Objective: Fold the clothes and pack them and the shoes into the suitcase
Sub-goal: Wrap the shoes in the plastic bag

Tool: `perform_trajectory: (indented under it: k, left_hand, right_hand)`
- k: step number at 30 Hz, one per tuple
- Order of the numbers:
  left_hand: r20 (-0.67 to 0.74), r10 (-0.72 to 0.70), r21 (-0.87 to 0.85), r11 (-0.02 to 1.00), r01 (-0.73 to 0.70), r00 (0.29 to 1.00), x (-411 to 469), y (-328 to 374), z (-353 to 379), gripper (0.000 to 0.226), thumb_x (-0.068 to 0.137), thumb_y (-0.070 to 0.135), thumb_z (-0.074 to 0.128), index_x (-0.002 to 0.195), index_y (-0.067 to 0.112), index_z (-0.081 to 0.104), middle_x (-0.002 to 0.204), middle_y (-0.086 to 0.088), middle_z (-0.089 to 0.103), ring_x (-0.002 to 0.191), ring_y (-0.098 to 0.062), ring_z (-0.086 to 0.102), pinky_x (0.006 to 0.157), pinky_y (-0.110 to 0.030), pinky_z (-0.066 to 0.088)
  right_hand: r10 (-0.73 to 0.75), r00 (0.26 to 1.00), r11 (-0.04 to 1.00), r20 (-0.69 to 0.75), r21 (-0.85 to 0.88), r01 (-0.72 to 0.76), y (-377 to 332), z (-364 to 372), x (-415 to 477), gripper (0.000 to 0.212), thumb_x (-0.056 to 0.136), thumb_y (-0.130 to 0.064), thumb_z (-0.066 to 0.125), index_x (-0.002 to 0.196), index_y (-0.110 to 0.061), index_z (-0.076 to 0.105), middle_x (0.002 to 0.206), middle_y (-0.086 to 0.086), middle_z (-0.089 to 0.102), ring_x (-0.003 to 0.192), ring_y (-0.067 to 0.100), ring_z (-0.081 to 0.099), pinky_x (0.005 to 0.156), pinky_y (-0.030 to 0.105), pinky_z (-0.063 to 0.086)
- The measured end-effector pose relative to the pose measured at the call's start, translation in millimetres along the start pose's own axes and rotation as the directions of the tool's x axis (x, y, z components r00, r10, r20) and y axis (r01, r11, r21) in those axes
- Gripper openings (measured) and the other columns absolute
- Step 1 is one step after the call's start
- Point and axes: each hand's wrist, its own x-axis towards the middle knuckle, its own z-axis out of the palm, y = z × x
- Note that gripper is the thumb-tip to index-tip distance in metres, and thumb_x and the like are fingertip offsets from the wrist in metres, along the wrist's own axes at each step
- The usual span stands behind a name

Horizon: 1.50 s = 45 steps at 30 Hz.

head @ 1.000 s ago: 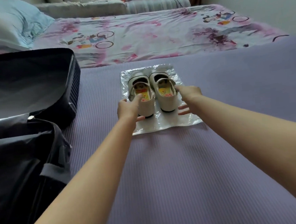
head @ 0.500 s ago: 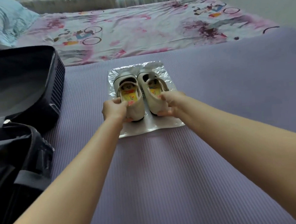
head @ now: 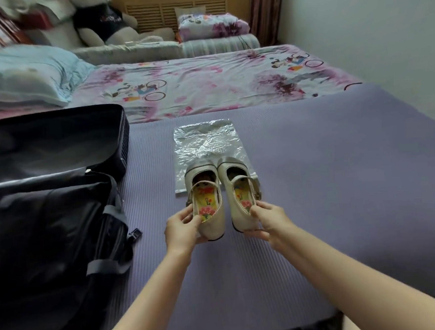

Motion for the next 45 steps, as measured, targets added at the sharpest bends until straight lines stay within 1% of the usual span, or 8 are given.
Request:
perform_trajectory:
  k: [16,19,22,27,32,37,41,45]
  left_hand:
    - [0.028,-0.044,0.114,0.993,0.040,0.999,-75,-74,-18,0.039,0.091,0.006,0.057,0.130,0.009,0.053,0.119,-0.006,0.062,0.098,-0.018,0.056,0.062,-0.036,0.059]
    - [-0.005,-0.038,0.187,0.982,0.039,0.999,-73,-77,-21,0.037,0.090,0.019,0.061,0.126,0.013,0.058,0.122,-0.007,0.061,0.100,-0.018,0.056,0.069,-0.038,0.057]
    - [-0.140,0.123,0.519,0.854,-0.033,0.982,-57,-67,-32,0.032,0.089,0.042,0.057,0.111,0.020,0.065,0.120,-0.006,0.055,0.111,-0.023,0.051,0.086,-0.037,0.047]
    - [-0.116,0.263,0.565,0.810,-0.154,0.958,-12,-26,-37,0.020,0.092,0.029,0.054,0.109,0.023,0.063,0.118,-0.007,0.050,0.105,-0.022,0.052,0.090,-0.042,0.048]
    - [-0.077,0.338,0.586,0.776,-0.231,0.938,36,7,-24,0.021,0.091,0.016,0.055,0.109,0.024,0.063,0.123,-0.006,0.050,0.117,-0.023,0.048,0.097,-0.040,0.044]
    - [-0.012,0.322,0.601,0.759,-0.251,0.947,75,7,-15,0.025,0.091,0.011,0.054,0.112,0.021,0.063,0.125,-0.005,0.051,0.116,-0.020,0.050,0.083,-0.024,0.038]
    - [-0.009,0.298,0.598,0.767,-0.234,0.955,99,-10,-14,0.028,0.091,0.010,0.053,0.115,0.021,0.063,0.126,-0.006,0.050,0.116,-0.021,0.050,0.082,-0.024,0.036]
    - [0.000,0.274,0.612,0.760,-0.217,0.962,114,-24,-16,0.027,0.090,0.010,0.054,0.113,0.022,0.063,0.125,-0.004,0.053,0.113,-0.018,0.053,0.077,-0.024,0.036]
  right_hand:
    - [0.049,0.999,0.990,0.016,-0.136,-0.047,82,-52,-56,0.044,0.092,-0.004,0.055,0.135,-0.012,0.049,0.134,0.013,0.052,0.111,0.029,0.056,0.066,0.033,0.057]
    - [-0.022,0.999,0.938,-0.040,-0.346,0.007,83,-52,-50,0.040,0.093,-0.016,0.056,0.133,-0.015,0.052,0.135,0.007,0.052,0.119,0.026,0.044,0.084,0.033,0.045]
    - [-0.194,0.968,0.762,-0.158,-0.646,0.047,68,-58,-29,0.041,0.090,-0.041,0.055,0.127,-0.023,0.057,0.132,0.004,0.051,0.127,0.028,0.028,0.102,0.038,0.029]
    - [-0.368,0.930,0.706,-0.011,-0.655,0.271,12,-26,17,0.035,0.090,-0.027,0.056,0.124,-0.029,0.058,0.130,0.009,0.049,0.126,0.027,0.029,0.107,0.039,0.031]
    - [-0.395,0.880,0.350,0.265,-0.842,0.411,-31,30,88,0.043,0.089,-0.021,0.058,0.131,-0.029,0.055,0.132,0.004,0.057,0.130,0.026,0.042,0.109,0.040,0.033]
    - [-0.427,0.850,0.099,0.307,-0.919,0.382,-29,72,151,0.043,0.090,-0.018,0.057,0.130,-0.034,0.054,0.135,0.009,0.051,0.124,0.028,0.047,0.103,0.035,0.038]
    - [-0.410,0.810,-0.185,0.420,-0.908,0.377,-22,80,172,0.043,0.094,-0.014,0.053,0.134,-0.027,0.052,0.135,0.012,0.050,0.126,0.031,0.044,0.103,0.036,0.037]
    - [-0.474,0.740,-0.366,0.477,-0.871,0.326,-21,75,187,0.031,0.093,-0.013,0.052,0.122,-0.019,0.063,0.121,0.010,0.063,0.114,0.031,0.056,0.092,0.035,0.044]
